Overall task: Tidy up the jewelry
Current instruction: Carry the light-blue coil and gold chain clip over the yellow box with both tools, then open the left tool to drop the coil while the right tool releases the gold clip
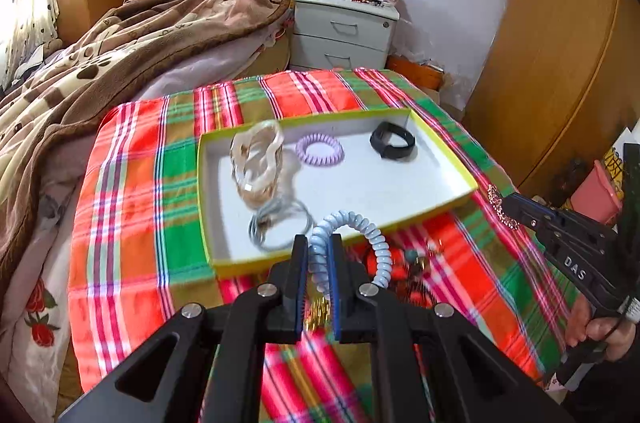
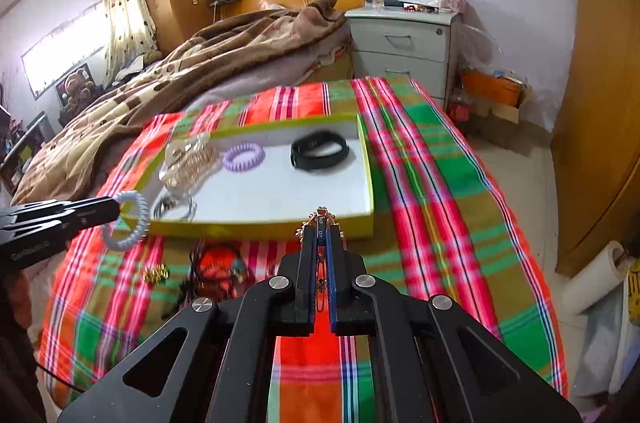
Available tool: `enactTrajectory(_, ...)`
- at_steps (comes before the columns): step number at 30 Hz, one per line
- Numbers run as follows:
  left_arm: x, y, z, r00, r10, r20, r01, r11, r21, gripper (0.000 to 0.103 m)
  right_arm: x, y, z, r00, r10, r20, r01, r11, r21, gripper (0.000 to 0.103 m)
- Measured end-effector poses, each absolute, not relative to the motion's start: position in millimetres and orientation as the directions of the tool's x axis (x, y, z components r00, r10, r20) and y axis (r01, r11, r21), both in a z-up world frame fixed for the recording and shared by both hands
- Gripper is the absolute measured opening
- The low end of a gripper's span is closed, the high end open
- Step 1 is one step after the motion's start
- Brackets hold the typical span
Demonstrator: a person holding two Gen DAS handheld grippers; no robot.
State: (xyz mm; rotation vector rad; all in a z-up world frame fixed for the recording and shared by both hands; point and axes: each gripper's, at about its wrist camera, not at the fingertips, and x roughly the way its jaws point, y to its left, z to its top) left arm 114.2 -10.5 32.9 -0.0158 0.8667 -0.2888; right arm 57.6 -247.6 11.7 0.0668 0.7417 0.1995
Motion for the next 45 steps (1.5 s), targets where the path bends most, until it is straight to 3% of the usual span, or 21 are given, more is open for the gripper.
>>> enactTrajectory(22, 207, -64, 8, 0.54, -0.301, -0.786, 0.298, 0.942, -0.156, 0.01, 143, -242, -9, 0.658, 0.231, -0.717, -0.17, 0.973, 0.158, 0.004)
enactTrajectory(45, 228, -75, -27, 0.473, -0.283, -0.834, 0.282, 0.946, -0.162, 0.01, 162, -231, -36, 0.618, 0.15, -0.771, -0.181, 0.982, 0.046, 0.004)
